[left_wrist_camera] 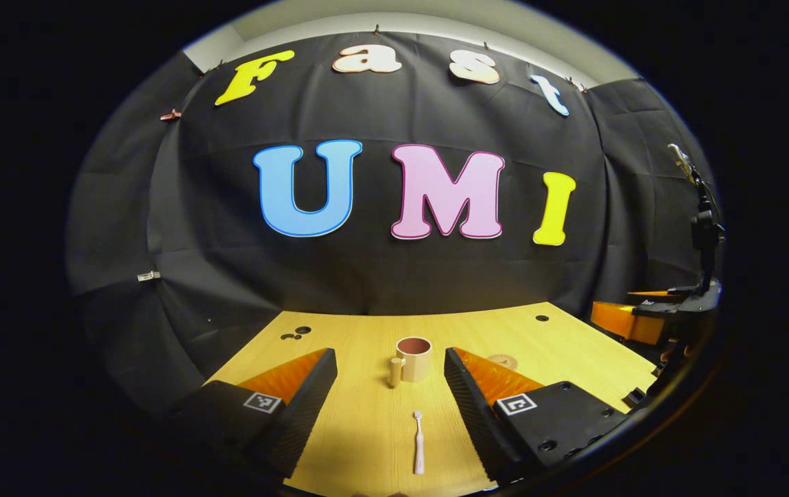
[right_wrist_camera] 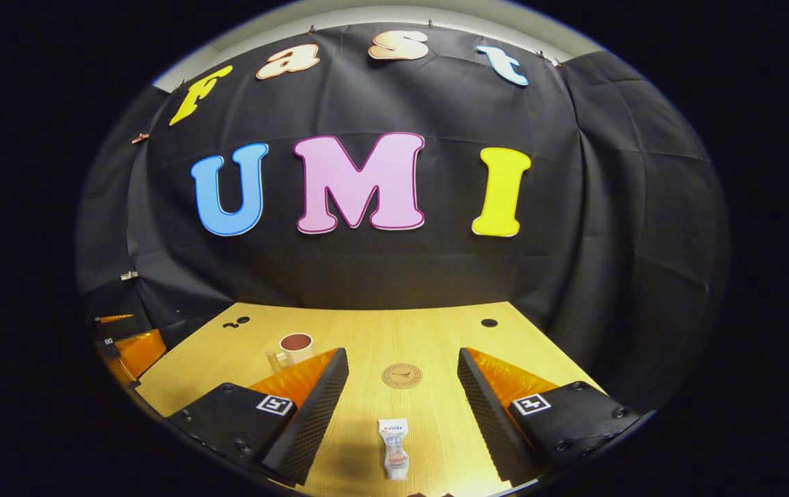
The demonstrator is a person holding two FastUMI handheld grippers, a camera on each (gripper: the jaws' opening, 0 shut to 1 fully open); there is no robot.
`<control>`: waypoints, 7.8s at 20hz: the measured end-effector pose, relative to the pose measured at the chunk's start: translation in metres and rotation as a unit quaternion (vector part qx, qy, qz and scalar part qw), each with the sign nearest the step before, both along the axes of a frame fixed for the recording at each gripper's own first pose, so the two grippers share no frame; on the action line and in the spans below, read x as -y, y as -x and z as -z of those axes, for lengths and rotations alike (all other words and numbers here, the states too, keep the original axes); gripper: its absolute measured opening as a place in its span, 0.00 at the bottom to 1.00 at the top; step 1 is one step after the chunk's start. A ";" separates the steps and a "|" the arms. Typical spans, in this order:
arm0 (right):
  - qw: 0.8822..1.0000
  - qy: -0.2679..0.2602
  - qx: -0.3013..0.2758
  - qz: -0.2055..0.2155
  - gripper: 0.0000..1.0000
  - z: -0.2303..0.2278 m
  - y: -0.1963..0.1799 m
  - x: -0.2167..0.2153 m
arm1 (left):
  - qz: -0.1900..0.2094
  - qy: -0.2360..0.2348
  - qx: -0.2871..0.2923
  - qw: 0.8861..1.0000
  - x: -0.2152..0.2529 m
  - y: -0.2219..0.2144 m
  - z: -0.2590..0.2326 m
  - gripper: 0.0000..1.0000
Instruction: Put the toothbrush and toothpaste on the desktop into the cup, then pick up the cup and place it on the coaster on the desktop.
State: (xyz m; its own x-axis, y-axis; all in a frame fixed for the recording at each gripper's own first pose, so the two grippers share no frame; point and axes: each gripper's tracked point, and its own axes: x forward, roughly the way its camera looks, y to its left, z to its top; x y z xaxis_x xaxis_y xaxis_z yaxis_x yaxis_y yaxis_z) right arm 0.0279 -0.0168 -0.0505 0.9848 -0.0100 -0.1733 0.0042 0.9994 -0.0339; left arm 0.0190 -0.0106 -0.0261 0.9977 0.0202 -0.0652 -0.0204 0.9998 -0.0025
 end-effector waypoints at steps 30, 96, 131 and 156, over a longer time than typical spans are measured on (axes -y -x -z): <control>0.942 0.041 -0.322 -0.084 0.98 0.254 -0.021 -0.002 | -0.085 0.011 -0.151 0.985 0.008 0.013 0.103 0.98; 0.956 -0.015 -0.253 -0.148 0.29 0.144 -0.079 0.028 | 0.024 -0.006 -0.444 0.896 0.040 -0.063 0.280 0.07; 0.957 -0.044 -0.038 -0.285 0.29 0.101 -0.292 -0.244 | -0.117 0.180 -0.221 0.951 -0.066 -0.037 0.152 0.06; 0.971 -0.028 -0.107 -0.210 0.98 0.149 -0.260 -0.114 | -0.024 0.161 -0.106 0.981 -0.005 -0.145 0.081 0.06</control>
State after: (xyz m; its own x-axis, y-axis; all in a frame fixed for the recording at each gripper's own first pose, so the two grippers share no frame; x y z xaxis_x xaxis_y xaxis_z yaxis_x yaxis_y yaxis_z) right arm 0.2881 0.0974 -0.1995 0.8414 0.4006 -0.3627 -0.4060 0.9116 0.0651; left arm 0.1642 -0.0060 -0.1075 0.9596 0.0113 -0.2812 -0.1015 0.9458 -0.3084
